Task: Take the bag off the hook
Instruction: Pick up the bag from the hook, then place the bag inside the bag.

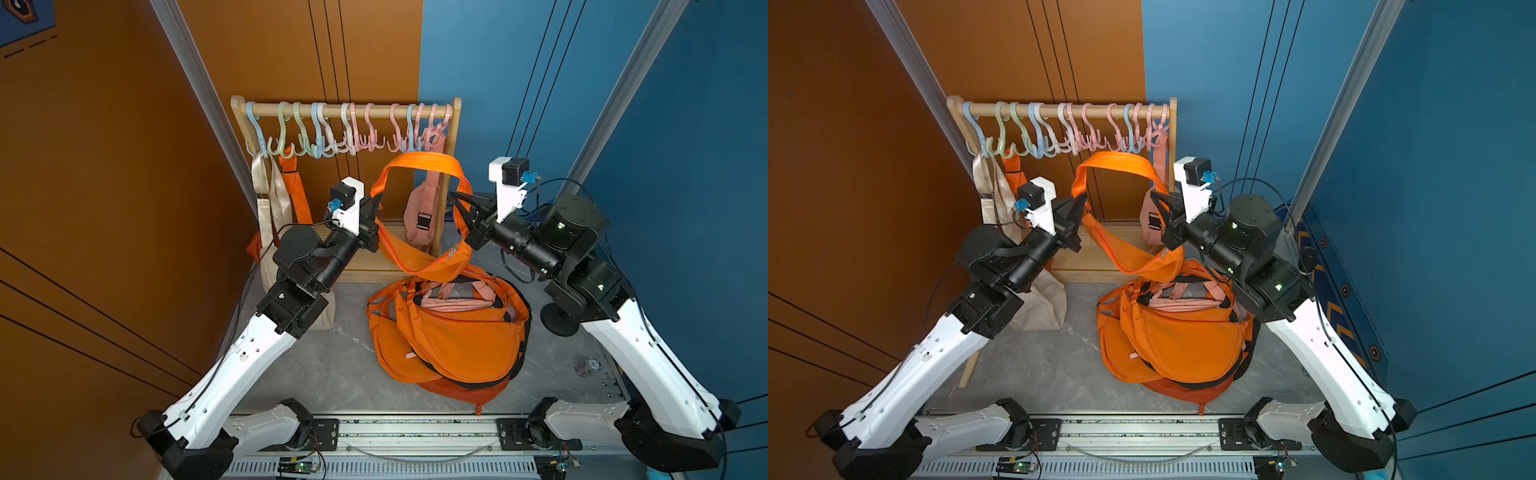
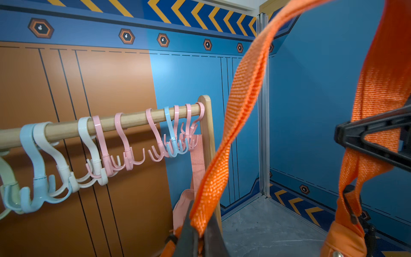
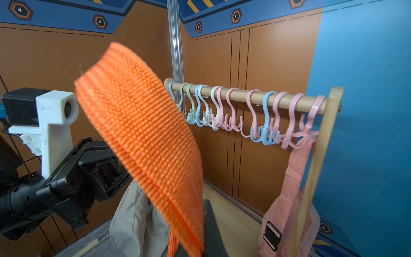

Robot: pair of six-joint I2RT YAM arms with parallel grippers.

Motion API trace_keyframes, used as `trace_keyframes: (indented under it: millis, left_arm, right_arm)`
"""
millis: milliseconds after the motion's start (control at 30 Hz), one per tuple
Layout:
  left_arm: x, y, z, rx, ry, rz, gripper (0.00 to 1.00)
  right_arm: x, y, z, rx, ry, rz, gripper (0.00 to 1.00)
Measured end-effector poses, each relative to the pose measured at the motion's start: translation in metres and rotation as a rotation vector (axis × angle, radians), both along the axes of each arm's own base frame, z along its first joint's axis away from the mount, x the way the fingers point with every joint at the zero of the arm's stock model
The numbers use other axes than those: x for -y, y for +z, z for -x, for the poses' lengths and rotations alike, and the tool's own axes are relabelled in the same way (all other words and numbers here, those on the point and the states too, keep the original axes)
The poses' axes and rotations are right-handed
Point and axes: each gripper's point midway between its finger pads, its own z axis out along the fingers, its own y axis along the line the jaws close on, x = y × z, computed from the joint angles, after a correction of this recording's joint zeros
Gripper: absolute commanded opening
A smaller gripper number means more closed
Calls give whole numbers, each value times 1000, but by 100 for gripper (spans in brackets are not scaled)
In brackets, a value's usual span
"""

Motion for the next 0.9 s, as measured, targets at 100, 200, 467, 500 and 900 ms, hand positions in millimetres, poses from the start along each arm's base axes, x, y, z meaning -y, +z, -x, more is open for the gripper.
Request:
trace_keyframes:
  millis: [100,200,467,500,900]
  left_arm:
    - [9,5,20,29,-21,-19,0]
    - [18,7,40,50,-48,-47,0]
    - [35,5,99,119,-133,-115,0]
    - [37,4,107,127,-144,-127,0]
    - [79,-21,184,210,-230,-327,0]
  right_arm:
    - [19,2,17,16,-30,1,0]
    - [37,2,33,23,-48,-5,0]
    - [79,-14,75,26,-88,-16,0]
    - [85,-17,80,26,-95,-17,0]
    - [141,-49,120,2,-199,-21,0]
